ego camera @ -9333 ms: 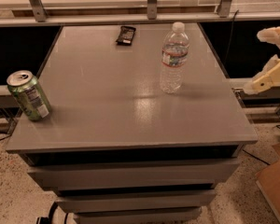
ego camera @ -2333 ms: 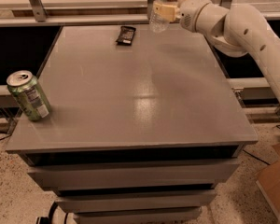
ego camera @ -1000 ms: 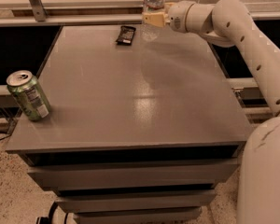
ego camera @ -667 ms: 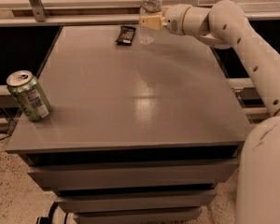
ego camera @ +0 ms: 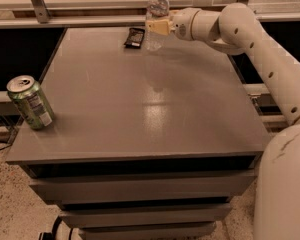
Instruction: Move water bottle near rxbar chocolate
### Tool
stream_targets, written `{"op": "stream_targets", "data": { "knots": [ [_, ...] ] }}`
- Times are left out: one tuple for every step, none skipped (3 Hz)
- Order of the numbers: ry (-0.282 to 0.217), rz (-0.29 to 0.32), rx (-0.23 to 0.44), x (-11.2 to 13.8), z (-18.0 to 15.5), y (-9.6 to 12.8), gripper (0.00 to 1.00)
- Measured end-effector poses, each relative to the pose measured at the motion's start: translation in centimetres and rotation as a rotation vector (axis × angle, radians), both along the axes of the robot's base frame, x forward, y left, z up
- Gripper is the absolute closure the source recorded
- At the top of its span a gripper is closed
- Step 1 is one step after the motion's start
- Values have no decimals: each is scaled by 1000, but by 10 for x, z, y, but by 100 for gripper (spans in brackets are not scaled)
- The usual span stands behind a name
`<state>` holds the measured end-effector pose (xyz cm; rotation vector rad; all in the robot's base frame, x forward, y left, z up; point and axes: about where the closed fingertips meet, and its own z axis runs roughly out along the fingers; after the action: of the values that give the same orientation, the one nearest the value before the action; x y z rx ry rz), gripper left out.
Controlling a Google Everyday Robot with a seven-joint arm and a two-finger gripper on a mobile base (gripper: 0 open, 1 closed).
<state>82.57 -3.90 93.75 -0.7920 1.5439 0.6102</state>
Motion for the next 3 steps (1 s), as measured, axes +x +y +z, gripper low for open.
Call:
{"op": "stream_targets", "data": {
  "knots": [
    [7, -9, -15, 0, -2, 1, 61],
    [15, -18, -33, 1, -4, 2, 37],
    [25, -21, -44, 2, -6, 2, 13]
  ]
}}
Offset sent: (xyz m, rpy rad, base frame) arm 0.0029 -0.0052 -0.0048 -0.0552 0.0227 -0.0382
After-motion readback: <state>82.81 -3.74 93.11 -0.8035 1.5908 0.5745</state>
